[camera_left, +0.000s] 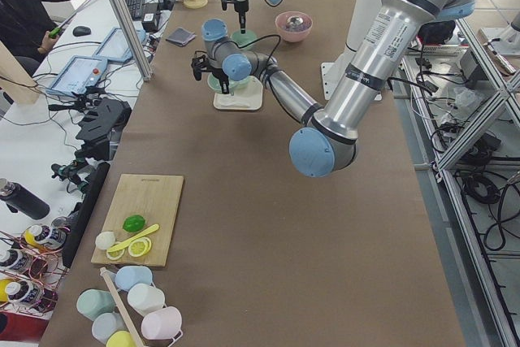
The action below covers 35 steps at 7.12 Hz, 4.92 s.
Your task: Stack green bowls together
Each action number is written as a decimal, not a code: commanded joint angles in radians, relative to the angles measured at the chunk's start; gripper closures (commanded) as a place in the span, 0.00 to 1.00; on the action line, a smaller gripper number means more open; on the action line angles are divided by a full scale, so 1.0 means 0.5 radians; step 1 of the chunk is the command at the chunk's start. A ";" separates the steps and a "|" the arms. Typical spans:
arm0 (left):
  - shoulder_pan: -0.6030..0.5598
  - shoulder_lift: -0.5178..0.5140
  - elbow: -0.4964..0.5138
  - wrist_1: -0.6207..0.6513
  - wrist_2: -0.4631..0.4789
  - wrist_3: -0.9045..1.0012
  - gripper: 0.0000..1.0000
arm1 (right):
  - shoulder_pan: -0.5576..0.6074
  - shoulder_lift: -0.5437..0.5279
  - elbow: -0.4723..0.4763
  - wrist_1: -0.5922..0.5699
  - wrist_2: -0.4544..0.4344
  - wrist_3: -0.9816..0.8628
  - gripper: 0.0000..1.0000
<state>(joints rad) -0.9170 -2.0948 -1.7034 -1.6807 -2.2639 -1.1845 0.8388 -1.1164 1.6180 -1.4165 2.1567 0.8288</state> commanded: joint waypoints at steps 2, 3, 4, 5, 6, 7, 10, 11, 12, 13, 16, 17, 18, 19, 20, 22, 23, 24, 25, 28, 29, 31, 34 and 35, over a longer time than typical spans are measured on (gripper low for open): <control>0.204 -0.133 0.007 0.002 0.195 -0.269 1.00 | 0.077 0.070 -0.002 -0.008 0.095 0.060 1.00; 0.257 -0.200 0.008 0.002 0.260 -0.449 1.00 | 0.077 0.103 -0.005 -0.011 0.095 0.121 1.00; 0.315 -0.246 0.035 0.002 0.263 -0.523 1.00 | 0.114 0.104 -0.005 -0.011 0.113 0.122 1.00; 0.376 -0.341 0.135 0.002 0.330 -0.612 1.00 | 0.178 0.095 -0.005 -0.011 0.150 0.122 1.00; 0.437 -0.448 0.255 0.002 0.401 -0.653 1.00 | 0.206 0.082 -0.008 -0.011 0.169 0.119 1.00; 0.468 -0.464 0.289 -0.001 0.414 -0.653 1.00 | 0.212 0.079 -0.005 -0.008 0.172 0.119 1.00; 0.503 -0.464 0.327 -0.010 0.426 -0.674 1.00 | 0.212 0.079 -0.005 -0.008 0.169 0.122 1.00; 0.503 -0.470 0.330 -0.013 0.426 -0.674 1.00 | 0.212 0.079 -0.005 -0.008 0.169 0.122 1.00; 0.503 -0.471 0.342 -0.019 0.429 -0.671 1.00 | 0.212 0.079 -0.002 -0.008 0.169 0.122 1.00; 0.503 -0.471 0.357 -0.019 0.429 -0.671 1.00 | 0.212 0.079 -0.002 -0.008 0.166 0.122 1.00; 0.503 -0.498 0.446 -0.105 0.472 -0.677 1.00 | 0.212 0.076 0.004 -0.008 0.157 0.119 1.00; 0.503 -0.510 0.464 -0.105 0.472 -0.674 1.00 | 0.212 0.076 0.004 -0.008 0.157 0.119 1.00; 0.503 -0.513 0.474 -0.108 0.472 -0.674 1.00 | 0.212 0.076 0.004 -0.008 0.160 0.119 1.00; 0.506 -0.514 0.477 -0.108 0.472 -0.674 1.00 | 0.212 0.076 0.004 -0.008 0.157 0.119 1.00; 0.509 -0.510 0.477 -0.108 0.472 -0.674 1.00 | 0.212 0.076 0.004 -0.008 0.157 0.119 1.00; 0.509 -0.510 0.495 -0.111 0.472 -0.674 1.00 | 0.212 0.076 0.004 -0.008 0.157 0.119 1.00; 0.512 -0.510 0.495 -0.112 0.472 -0.674 1.00 | 0.212 0.073 0.004 -0.008 0.157 0.119 1.00; 0.515 -0.510 0.498 -0.118 0.472 -0.674 1.00 | 0.212 0.076 0.004 -0.008 0.157 0.119 1.00; 0.524 -0.510 0.501 -0.133 0.472 -0.674 1.00 | 0.212 0.073 0.004 -0.008 0.154 0.119 1.00; 0.530 -0.507 0.532 -0.167 0.487 -0.674 1.00 | 0.212 0.073 0.004 -0.008 0.150 0.119 1.00; 0.530 -0.510 0.532 -0.167 0.496 -0.677 1.00 | 0.212 0.073 0.004 -0.008 0.150 0.119 1.00; 0.536 -0.507 0.535 -0.167 0.497 -0.674 1.00 | 0.212 0.070 0.004 -0.005 0.150 0.122 1.00; 0.545 -0.504 0.535 -0.188 0.497 -0.674 1.00 | 0.212 0.070 0.004 -0.005 0.147 0.122 1.00; 0.545 -0.501 0.535 -0.197 0.497 -0.674 1.00 | 0.212 0.070 0.004 -0.005 0.150 0.122 1.00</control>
<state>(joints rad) -0.6452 -2.3471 -1.4359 -1.7722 -2.0157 -1.5217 0.9449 -1.0814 1.6199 -1.4189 2.2311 0.8897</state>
